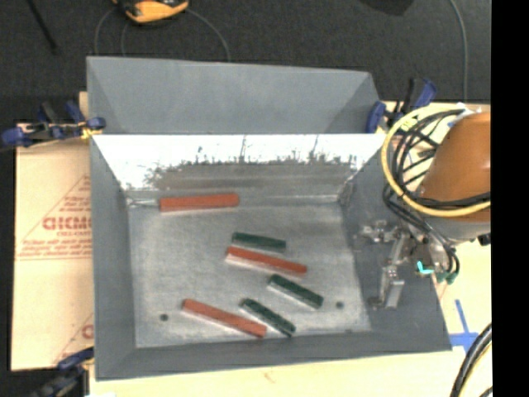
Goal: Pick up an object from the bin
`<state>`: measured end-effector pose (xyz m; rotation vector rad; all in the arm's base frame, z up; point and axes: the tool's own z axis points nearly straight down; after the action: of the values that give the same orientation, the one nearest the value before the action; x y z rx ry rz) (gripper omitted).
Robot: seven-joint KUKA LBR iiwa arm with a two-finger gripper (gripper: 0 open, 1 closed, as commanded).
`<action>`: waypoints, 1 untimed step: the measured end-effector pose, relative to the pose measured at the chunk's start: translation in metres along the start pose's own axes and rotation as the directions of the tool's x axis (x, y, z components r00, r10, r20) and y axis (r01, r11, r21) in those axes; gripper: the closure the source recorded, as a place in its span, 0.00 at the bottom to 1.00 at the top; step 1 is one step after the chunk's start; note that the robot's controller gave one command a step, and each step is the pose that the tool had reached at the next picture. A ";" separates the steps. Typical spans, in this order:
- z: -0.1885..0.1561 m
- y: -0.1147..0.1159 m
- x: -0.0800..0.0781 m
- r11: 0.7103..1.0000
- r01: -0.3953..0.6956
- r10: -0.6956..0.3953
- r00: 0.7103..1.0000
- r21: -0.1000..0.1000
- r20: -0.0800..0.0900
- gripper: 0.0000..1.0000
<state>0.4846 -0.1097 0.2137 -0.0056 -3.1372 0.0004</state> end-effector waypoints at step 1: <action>-0.002 0.000 0.000 1.000 0.001 -0.001 1.000 0.001 0.003 0.00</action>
Offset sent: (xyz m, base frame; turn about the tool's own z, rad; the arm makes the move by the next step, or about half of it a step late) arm 0.0311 0.0114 -0.0628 -0.2786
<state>0.4851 -0.1095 0.2159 -0.0041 -3.1407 0.0012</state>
